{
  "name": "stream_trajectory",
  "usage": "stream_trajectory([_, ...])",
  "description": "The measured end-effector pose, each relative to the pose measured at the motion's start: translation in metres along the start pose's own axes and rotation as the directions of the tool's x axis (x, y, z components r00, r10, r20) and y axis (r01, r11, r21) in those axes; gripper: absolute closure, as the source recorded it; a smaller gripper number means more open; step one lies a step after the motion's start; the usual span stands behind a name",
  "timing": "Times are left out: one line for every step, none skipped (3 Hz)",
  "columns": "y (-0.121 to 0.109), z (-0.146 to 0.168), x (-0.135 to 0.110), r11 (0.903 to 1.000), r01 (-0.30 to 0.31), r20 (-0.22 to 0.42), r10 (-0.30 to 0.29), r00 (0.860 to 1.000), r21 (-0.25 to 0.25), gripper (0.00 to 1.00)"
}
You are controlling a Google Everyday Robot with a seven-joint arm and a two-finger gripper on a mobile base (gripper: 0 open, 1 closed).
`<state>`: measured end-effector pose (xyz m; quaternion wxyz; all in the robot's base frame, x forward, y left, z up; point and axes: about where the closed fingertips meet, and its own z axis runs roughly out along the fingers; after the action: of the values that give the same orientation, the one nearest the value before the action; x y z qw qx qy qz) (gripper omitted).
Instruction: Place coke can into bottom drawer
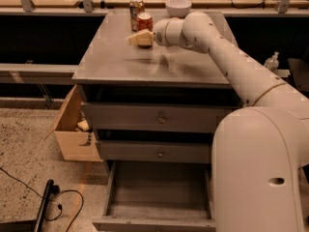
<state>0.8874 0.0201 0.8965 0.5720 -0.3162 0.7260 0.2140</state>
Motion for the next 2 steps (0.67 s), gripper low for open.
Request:
stream_trajectory([-0.0175, 0.0148, -0.0004, 0.9997, 0.004, 0.021, -0.005, 1.0, 0.024, 0.17])
stream_trajectory([-0.0267, 0.0221, -0.0002, 0.9997, 0.013, 0.047, -0.014, 0.999, 0.022, 0.42])
